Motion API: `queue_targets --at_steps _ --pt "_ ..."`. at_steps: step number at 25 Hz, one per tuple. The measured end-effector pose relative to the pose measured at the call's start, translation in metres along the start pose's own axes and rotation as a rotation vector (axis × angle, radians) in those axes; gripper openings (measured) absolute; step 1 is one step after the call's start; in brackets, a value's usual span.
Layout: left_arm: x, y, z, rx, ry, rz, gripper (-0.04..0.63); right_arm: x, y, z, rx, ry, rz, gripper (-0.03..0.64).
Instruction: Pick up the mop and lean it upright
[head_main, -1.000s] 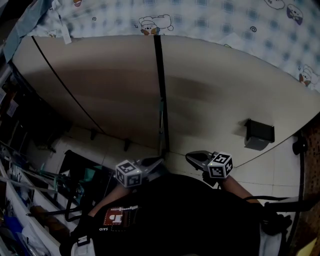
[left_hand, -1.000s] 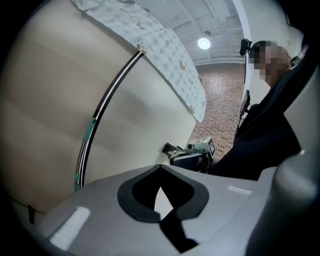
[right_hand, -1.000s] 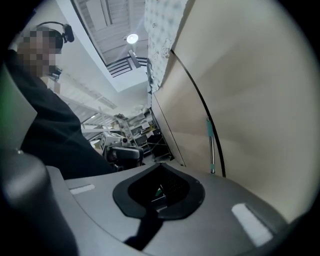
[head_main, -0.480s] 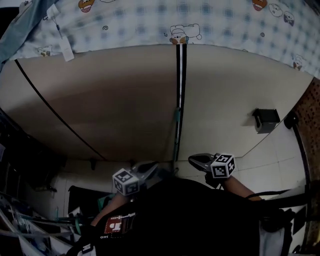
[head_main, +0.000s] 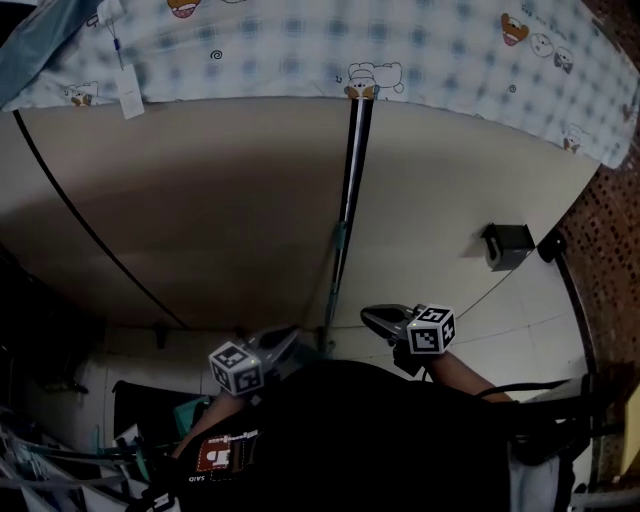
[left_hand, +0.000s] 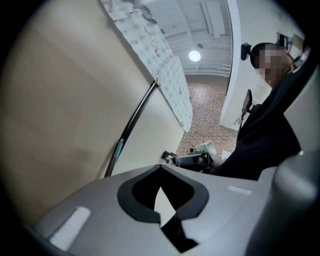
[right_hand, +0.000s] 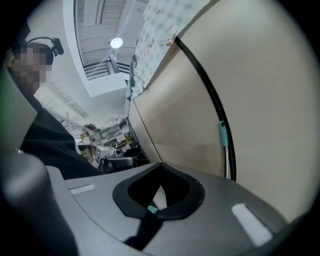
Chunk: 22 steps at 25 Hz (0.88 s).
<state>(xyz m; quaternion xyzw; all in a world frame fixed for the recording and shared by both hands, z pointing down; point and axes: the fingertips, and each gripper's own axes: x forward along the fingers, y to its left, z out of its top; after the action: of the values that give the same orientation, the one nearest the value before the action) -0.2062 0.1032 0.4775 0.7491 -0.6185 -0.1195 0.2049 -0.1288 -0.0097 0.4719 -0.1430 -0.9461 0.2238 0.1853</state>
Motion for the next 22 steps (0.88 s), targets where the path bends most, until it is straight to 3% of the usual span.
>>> queue_targets --at_steps 4,12,22 --pt "0.015 -0.009 -0.003 0.008 0.002 0.014 0.002 -0.022 -0.017 0.016 0.015 -0.047 -0.012 0.014" --pt "0.037 -0.013 0.0 0.041 0.005 0.025 0.002 -0.033 -0.041 0.014 0.025 -0.044 -0.006 0.014" --pt "0.044 -0.007 0.003 0.018 0.021 0.062 0.002 -0.026 -0.058 0.006 0.03 -0.014 -0.015 0.014"
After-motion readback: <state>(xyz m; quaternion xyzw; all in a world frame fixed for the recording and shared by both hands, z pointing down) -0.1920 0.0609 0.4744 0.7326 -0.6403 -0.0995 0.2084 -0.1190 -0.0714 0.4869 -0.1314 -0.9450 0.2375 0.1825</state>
